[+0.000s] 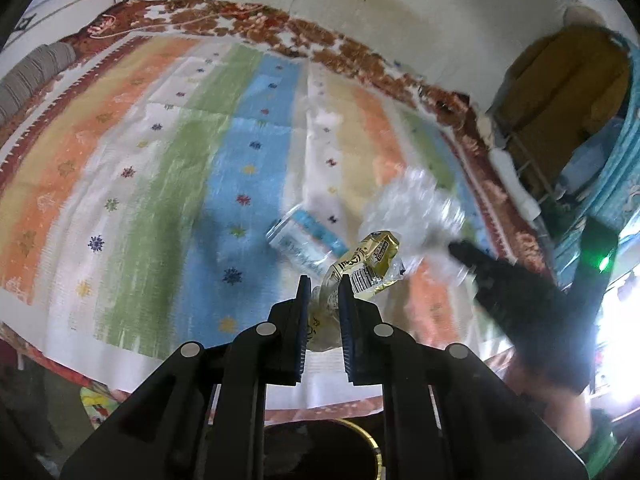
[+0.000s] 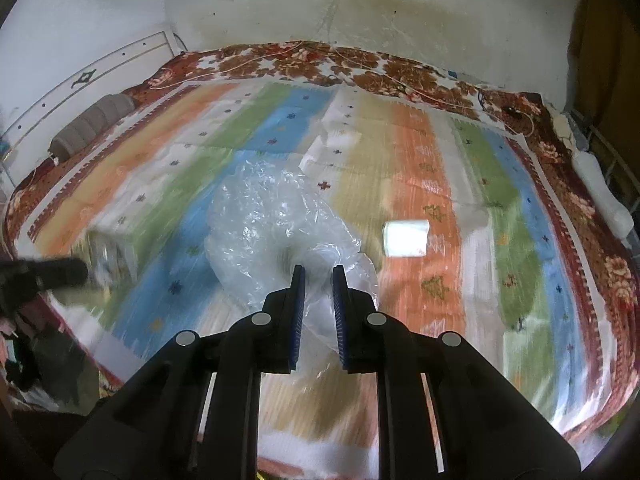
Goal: Collect trash
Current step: 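Lift the wrapper in the left gripper and the clear bag in the right gripper toward the bin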
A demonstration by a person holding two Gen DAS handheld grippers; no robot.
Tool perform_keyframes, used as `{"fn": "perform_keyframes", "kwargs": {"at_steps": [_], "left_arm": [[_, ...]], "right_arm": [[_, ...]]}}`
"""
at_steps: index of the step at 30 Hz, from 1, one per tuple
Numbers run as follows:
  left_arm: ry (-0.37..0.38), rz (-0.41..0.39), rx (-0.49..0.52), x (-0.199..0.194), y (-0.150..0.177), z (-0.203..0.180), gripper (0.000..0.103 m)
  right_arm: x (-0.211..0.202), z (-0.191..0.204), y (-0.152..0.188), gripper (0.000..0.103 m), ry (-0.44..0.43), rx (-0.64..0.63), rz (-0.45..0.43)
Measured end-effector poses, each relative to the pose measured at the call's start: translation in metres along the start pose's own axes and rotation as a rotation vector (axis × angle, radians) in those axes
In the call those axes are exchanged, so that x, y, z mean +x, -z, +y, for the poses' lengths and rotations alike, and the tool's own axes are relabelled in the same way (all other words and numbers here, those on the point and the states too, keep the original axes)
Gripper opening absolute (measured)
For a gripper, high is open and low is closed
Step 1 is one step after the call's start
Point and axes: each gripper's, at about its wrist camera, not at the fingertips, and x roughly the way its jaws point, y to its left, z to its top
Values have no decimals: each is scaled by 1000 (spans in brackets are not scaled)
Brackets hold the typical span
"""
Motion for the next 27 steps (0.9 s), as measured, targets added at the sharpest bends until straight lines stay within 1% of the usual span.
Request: {"fn": "perform_keyframes", "kwargs": {"at_steps": [2,5,7,13,18,23,27], "left_arm": [[12,-12,3,-6,0,-3,13],[9,-17,21,-10,4,-8,13],[11,-19,32,-13,8,-11,13],[56,-53,30,-31,12,-15,13],[61,-78,52,-46,19,-19,13],[79,-93,49,-58,26,-18,13],[88,-105,40,-66,31,-17,13]], "right_arm": [[-6,0,8,13,1,-5,3],[-16,0,16,13,-6,1,5],[-24,0,18,13,-10,9,-2],[-41,1,30,13,-11,22,-11],[-55,4,37,13,-20,25,-20],[-72,6,41,13,-52,43,-36],[-83,13,47,13,-55,28,-44]]}}
